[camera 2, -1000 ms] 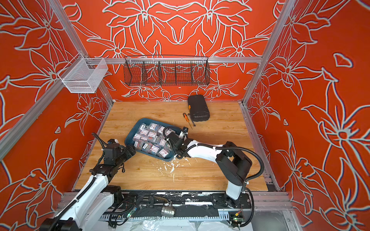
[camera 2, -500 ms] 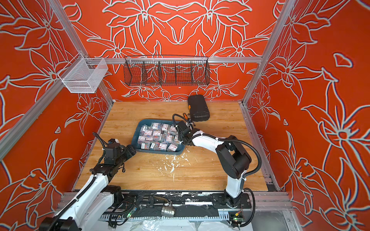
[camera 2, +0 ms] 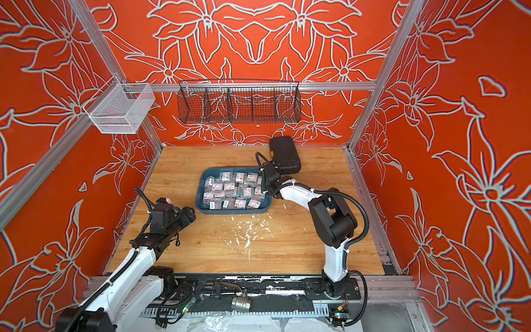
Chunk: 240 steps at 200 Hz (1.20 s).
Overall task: Take the paper clips out of the storage box
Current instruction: Adjust the storage box at the center of the board, then pick up the boxed paper clips from the storage box.
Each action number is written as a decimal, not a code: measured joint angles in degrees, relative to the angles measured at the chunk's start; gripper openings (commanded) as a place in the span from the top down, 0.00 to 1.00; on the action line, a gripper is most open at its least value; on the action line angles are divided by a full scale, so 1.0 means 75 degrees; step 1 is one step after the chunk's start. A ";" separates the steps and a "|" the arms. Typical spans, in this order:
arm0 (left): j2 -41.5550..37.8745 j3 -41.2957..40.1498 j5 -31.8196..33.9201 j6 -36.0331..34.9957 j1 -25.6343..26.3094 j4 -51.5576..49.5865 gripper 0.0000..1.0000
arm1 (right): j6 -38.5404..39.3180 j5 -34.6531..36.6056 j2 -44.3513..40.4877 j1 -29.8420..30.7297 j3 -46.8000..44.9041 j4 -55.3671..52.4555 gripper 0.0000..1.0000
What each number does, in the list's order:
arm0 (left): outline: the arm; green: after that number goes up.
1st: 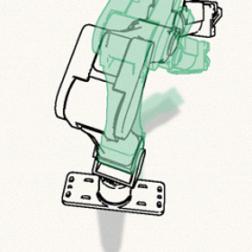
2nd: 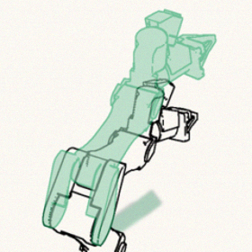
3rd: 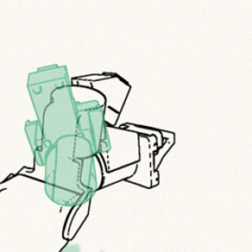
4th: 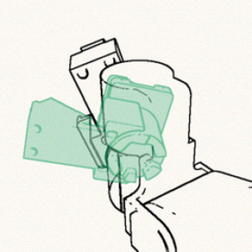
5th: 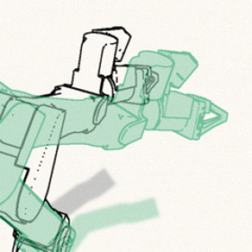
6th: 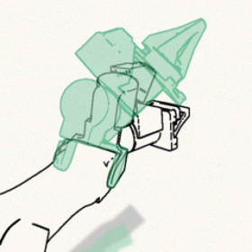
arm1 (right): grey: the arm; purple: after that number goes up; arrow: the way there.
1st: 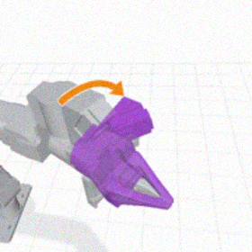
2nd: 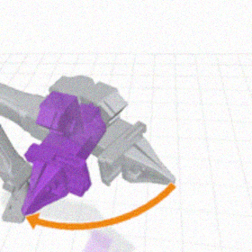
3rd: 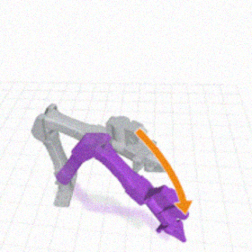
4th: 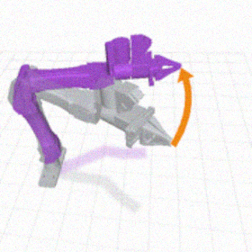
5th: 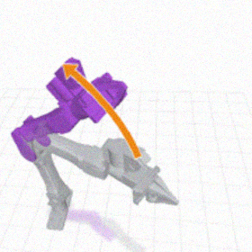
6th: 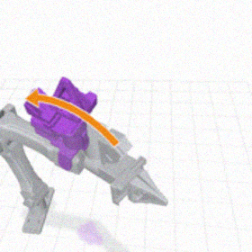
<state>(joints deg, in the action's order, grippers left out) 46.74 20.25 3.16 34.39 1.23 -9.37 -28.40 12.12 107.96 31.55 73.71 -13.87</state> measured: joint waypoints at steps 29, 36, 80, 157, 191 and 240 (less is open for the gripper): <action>0.0003 0.0000 0.0029 0.0000 0.0003 0.0000 0.16 | 0.0271 -0.0099 0.0047 -0.0096 0.0064 0.0006 1.00; 0.0003 0.0000 0.0032 0.0000 0.0003 0.0000 0.16 | 0.0326 -0.0128 0.0047 -0.0114 0.0064 0.0012 1.00; 0.0006 0.0000 0.0076 0.0000 0.0003 0.0000 0.15 | 0.0574 -0.0219 0.0047 -0.0323 0.0064 0.0003 1.00; 0.0289 0.0061 0.0038 -0.0044 0.0064 0.0000 0.13 | 0.0522 -0.0315 -0.0641 -0.0449 0.0090 -0.0085 0.50; 0.0259 0.0087 0.0017 -0.0108 0.0137 0.0000 0.10 | 0.0082 -0.0446 -0.2541 -0.0452 -0.0300 0.0012 0.43; -0.0172 0.0076 -0.0108 -0.0213 0.0251 0.0070 0.13 | -0.0991 -0.2037 -0.5861 -0.0425 -0.3503 0.1655 0.28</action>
<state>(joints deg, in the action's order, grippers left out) 45.45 20.82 2.35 32.80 3.11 -8.84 -35.83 -3.16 64.01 28.36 47.44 -1.45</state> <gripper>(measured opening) 0.891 0.684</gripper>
